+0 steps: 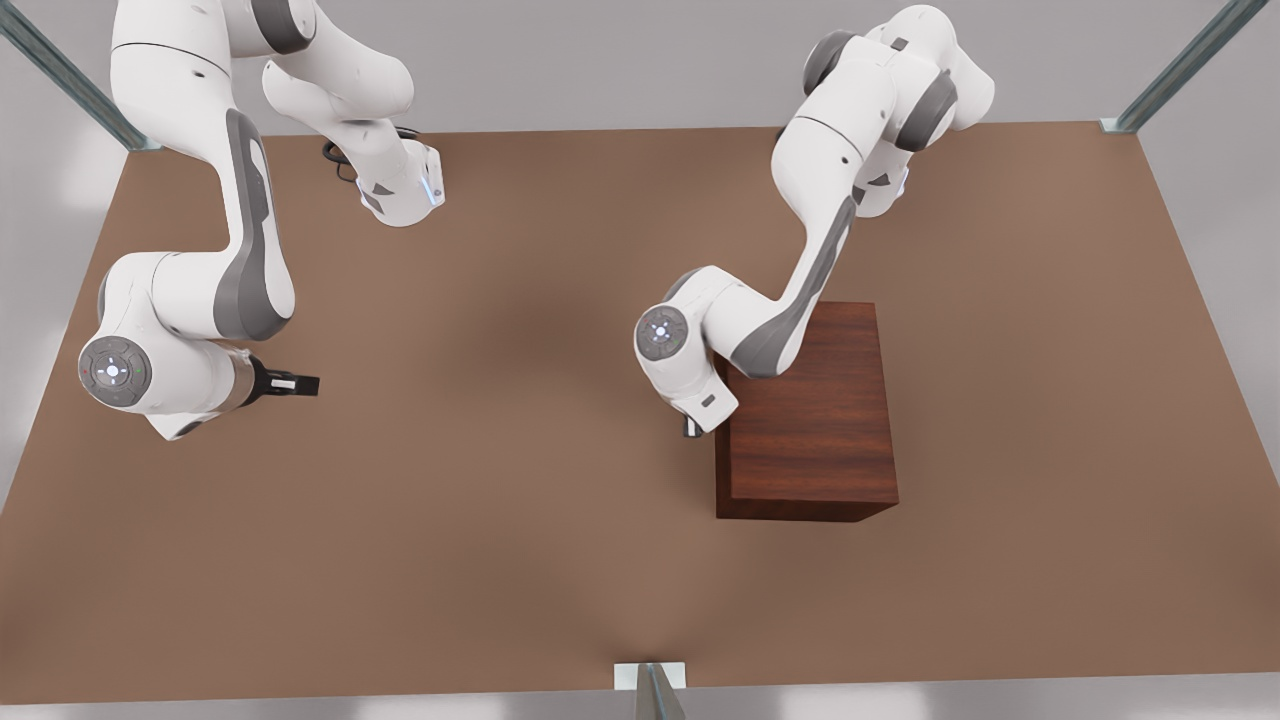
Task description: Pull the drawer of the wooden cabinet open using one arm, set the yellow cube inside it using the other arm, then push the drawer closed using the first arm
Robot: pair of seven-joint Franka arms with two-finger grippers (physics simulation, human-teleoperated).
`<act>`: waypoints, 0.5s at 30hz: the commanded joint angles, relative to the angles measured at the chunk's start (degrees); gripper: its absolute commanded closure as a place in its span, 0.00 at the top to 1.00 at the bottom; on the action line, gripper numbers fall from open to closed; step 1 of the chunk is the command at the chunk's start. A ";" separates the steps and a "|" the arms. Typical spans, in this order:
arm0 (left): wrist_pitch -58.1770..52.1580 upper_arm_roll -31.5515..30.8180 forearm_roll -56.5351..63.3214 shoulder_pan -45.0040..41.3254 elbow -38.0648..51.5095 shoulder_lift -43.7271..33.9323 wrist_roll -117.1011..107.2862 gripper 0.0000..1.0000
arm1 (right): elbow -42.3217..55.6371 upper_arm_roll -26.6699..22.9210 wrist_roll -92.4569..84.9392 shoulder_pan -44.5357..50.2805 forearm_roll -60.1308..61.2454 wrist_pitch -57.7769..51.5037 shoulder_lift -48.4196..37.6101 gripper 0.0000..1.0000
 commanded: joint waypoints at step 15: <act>-10.07 -0.37 -16.62 33.49 -12.18 -29.50 138.45 1.00 | 0.02 0.00 -5.05 0.00 0.01 -0.02 -0.06 1.00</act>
